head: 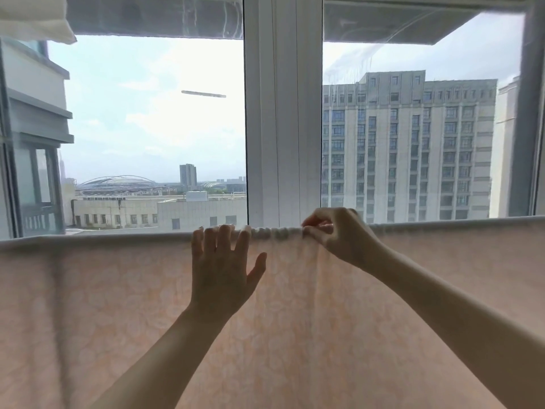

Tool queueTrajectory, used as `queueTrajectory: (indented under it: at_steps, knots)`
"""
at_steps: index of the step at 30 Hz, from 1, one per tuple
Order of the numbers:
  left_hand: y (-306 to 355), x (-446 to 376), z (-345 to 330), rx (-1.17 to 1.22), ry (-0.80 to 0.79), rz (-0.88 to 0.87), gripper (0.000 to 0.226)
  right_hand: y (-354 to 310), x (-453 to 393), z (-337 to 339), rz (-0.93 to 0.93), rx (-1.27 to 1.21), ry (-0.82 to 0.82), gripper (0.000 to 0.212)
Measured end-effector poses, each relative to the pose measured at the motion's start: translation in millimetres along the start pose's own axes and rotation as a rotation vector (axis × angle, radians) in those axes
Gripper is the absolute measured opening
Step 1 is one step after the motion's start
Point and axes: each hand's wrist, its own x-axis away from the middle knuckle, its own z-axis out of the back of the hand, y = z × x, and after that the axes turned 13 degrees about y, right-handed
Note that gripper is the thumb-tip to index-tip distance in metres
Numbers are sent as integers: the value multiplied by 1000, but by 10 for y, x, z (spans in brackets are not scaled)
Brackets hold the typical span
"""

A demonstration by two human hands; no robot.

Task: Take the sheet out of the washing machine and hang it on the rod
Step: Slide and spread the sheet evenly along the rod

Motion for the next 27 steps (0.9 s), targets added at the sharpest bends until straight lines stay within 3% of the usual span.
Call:
queueTrajectory:
  at_steps: [6,13,21,27]
  knots:
    - [8,10,-36,19,76,-1,50,-168,22,-94,64,238,-18,28]
    - [-65,30,-50,18,54,7,51,-197,-101,-73,9,-6,-31,13]
    - [78,16,44,58,37,-26,50,-165,30,76,62,103,215,8]
    - [194,-14,104,23,-2,-40,51,-100,110,163,43,79,136,9]
